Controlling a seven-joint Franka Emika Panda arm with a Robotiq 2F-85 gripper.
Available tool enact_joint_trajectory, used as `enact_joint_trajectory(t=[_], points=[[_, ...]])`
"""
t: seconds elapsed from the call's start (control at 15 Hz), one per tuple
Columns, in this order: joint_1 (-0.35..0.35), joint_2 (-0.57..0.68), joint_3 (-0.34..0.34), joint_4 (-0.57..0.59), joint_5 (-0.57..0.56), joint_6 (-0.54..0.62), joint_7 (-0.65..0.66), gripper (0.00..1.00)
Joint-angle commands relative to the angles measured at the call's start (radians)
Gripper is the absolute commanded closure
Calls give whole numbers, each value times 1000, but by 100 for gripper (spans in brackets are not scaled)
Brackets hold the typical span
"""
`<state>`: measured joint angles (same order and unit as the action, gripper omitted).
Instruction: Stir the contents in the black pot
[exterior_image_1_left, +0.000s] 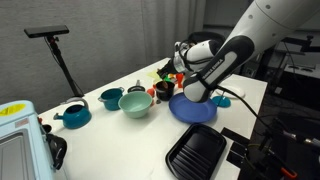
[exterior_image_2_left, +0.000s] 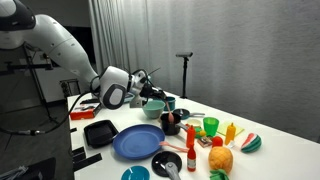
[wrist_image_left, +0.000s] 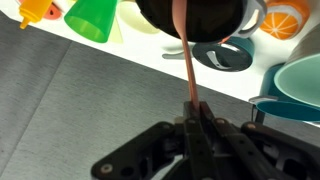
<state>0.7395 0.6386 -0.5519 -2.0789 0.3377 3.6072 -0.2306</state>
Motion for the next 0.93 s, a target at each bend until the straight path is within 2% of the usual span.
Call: enact_joint_trajectory(t=[0.0, 0.13, 0.2, 0.27, 0.33, 0.53, 0.87], points=[[-57, -63, 74, -49, -54, 1, 50, 98], [-73, -77, 95, -68, -88, -1, 57, 98], [-75, -79, 96, -73, -96, -4, 55, 67], [-80, -85, 98, -82, -106, -6, 54, 65], [-80, -81, 98, -83, -107, -13, 55, 59], [-73, -93, 90, -101, -111, -49, 44, 35], [-71, -189, 90, -114, -135, -270, 23, 1]])
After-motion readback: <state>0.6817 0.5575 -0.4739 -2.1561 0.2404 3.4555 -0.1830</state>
